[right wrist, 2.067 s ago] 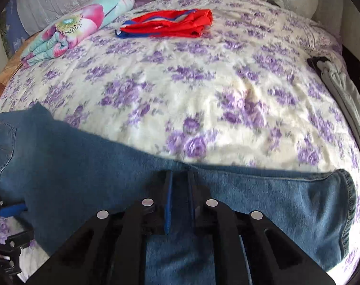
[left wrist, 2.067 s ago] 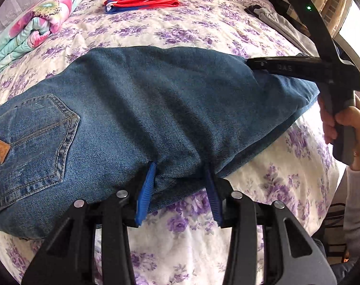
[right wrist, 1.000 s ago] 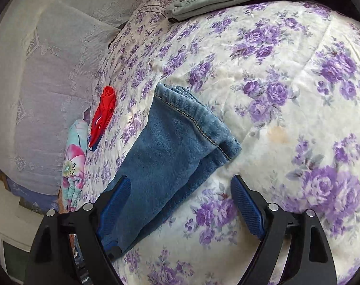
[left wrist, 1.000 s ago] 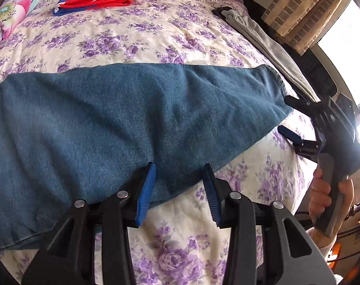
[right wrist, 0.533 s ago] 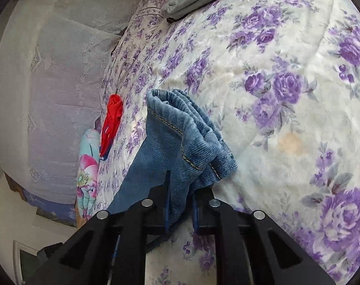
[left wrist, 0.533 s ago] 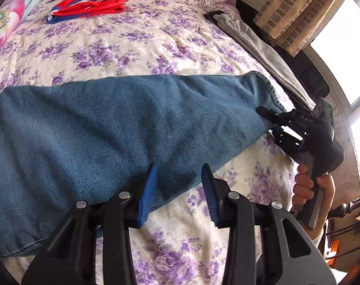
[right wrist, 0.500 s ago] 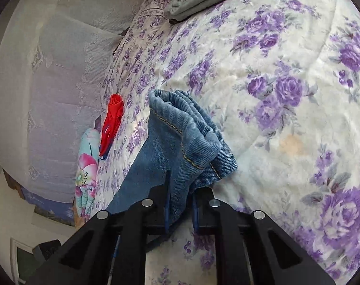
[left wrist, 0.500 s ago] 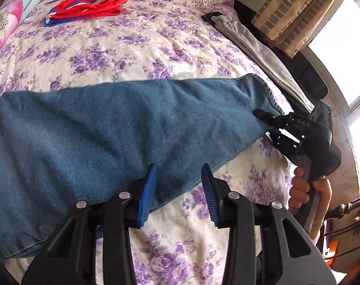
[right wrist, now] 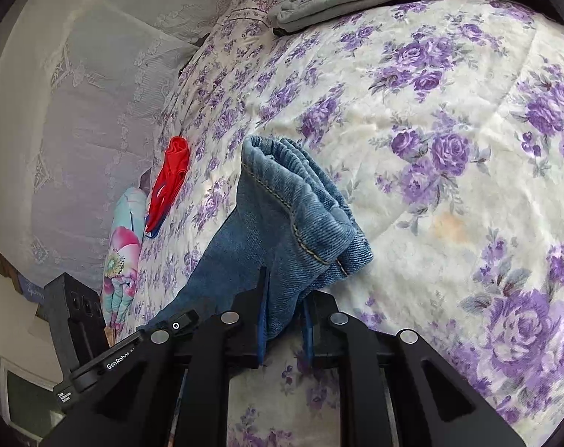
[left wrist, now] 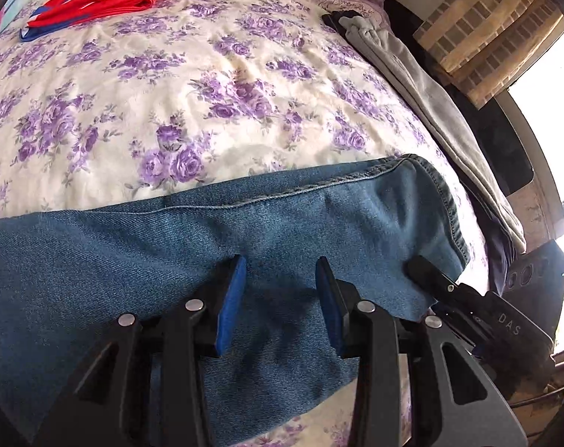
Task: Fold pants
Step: 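Lift the hem with the right gripper and fold it toward the left gripper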
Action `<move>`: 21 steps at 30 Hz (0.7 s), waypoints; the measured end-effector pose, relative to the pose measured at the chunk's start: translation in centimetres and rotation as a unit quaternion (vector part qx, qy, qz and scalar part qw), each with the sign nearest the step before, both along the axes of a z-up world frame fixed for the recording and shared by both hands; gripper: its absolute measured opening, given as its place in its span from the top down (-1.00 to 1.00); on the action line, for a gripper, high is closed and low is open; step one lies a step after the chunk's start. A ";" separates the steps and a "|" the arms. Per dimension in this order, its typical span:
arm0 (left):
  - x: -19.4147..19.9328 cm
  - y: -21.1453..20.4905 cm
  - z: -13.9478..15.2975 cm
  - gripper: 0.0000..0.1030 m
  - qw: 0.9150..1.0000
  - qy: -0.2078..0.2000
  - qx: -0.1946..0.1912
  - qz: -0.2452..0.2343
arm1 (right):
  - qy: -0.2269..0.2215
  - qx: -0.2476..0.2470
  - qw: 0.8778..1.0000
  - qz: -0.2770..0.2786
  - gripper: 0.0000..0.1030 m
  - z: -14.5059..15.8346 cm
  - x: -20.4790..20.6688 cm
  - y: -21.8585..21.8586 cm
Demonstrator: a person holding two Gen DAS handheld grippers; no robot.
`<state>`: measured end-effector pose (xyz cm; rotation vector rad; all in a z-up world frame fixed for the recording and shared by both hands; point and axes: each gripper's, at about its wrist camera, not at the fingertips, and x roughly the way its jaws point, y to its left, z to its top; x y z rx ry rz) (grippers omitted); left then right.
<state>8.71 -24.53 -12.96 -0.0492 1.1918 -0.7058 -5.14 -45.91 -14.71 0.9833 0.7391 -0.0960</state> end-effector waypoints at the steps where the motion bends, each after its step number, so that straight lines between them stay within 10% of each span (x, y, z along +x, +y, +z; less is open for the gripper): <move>1: -0.2 0.2 0.1 0.35 1.000 0.001 0.001 0.002 | 0.000 0.001 1.000 0.000 0.67 0.0 0.0 0.0; 10: -4.3 1.3 -0.1 0.35 0.999 -0.043 0.024 0.008 | 0.006 -0.019 1.000 0.002 0.65 -0.1 0.2 0.5; 14: -4.6 1.2 -0.1 0.74 0.995 -0.081 0.048 0.032 | 0.011 -0.021 1.000 0.000 0.64 0.2 0.2 0.6; 21: -5.0 1.3 0.0 0.87 0.992 -0.107 0.061 0.029 | 0.028 -0.051 0.998 -0.010 0.64 1.0 0.6 1.4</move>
